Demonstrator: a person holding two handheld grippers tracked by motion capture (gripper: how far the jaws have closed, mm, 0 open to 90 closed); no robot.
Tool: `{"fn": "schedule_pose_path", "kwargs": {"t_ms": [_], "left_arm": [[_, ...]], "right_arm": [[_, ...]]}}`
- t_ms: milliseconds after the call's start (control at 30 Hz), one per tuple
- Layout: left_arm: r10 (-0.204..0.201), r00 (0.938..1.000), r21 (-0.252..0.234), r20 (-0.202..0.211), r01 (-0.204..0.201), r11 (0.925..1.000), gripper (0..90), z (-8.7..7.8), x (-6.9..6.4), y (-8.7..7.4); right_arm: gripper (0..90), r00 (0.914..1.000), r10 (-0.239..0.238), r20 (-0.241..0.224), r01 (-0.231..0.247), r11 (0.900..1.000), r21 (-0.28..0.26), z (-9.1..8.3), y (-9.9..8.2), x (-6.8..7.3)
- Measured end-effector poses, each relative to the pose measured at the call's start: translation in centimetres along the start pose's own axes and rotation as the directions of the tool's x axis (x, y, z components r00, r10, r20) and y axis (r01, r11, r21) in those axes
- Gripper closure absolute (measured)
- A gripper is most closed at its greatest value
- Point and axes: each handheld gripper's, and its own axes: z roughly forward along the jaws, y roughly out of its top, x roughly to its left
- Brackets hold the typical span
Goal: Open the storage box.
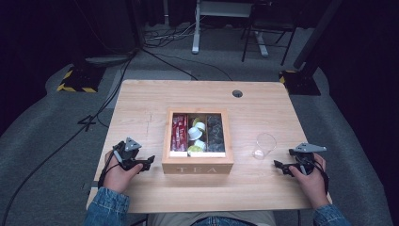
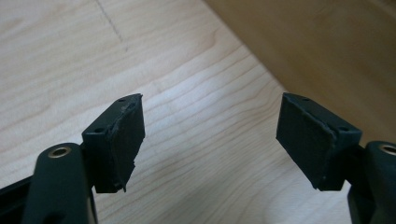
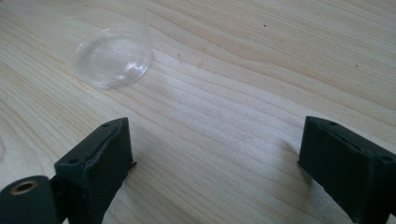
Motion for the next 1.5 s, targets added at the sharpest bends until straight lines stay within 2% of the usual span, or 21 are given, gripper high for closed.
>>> {"fn": "schedule_pose_path", "kwargs": {"t_ms": [167,267,300,400,433,600,633,800,1033,1233,1367,1500], "left_arm": [[0.012,0.9995,-0.026,0.028,-0.011,0.9996,26.7,-1.1,-0.6,0.8],[0.034,0.9983,-0.046,0.048,-0.032,0.9984,26.8,-2.1,-1.1,1.3],[0.050,0.9965,-0.055,0.066,-0.047,0.9974,26.8,-2.8,-1.5,1.4],[0.064,0.9950,-0.066,0.077,-0.058,0.9961,26.8,-3.4,-1.8,1.5],[0.084,0.9924,-0.067,0.089,-0.078,0.9946,26.9,-3.8,-2.3,1.5],[0.105,0.9864,-0.082,0.126,-0.095,0.9920,28.5,-4.1,-3.5,1.4],[0.121,0.9828,-0.087,0.140,-0.110,0.9902,28.7,-4.3,-4.1,1.5],[0.157,0.9749,-0.103,0.158,-0.142,0.9846,30.3,-4.5,-5.1,1.4],[0.137,0.9734,-0.080,0.184,-0.124,0.9891,35.3,-3.5,-5.5,0.9],[0.118,0.9734,-0.055,0.196,-0.110,0.9924,46.3,-2.5,-5.6,0.5],[0.113,0.9720,-0.056,0.206,-0.103,0.9931,55.5,-2.4,-5.6,0.5],[0.119,0.9713,-0.046,0.206,-0.112,0.9926,60.2,-2.3,-5.6,0.4]], "right_arm": [[9.4,1.0000,0.000,0.000,0.000,1.0000,0.000,0.0,0.0,0.0],[9.4,1.0000,0.000,0.000,0.000,1.0000,0.000,0.0,0.0,0.0],[9.4,1.0000,0.000,0.000,0.000,1.0000,0.000,0.0,0.0,0.0],[9.4,1.0000,0.000,0.000,0.000,1.0000,0.000,0.0,0.0,0.0],[9.4,1.0000,0.000,0.000,0.000,1.0000,0.000,0.0,0.0,0.0],[9.4,1.0000,0.000,0.000,0.000,1.0000,0.000,0.0,0.0,0.0],[9.4,1.0000,0.000,0.000,0.000,1.0000,0.000,0.0,0.0,0.0],[9.4,1.0000,0.000,0.000,0.000,1.0000,0.000,0.0,0.0,0.0],[9.4,1.0000,0.000,0.000,0.000,1.0000,0.000,0.0,0.0,0.0],[9.4,1.0000,0.000,0.000,0.000,1.0000,0.000,0.0,0.0,0.0],[9.4,1.0000,0.000,0.000,0.000,1.0000,0.000,0.0,0.0,0.0],[9.4,1.0000,0.001,0.000,-0.001,1.0000,0.000,0.0,0.0,0.0]]}}
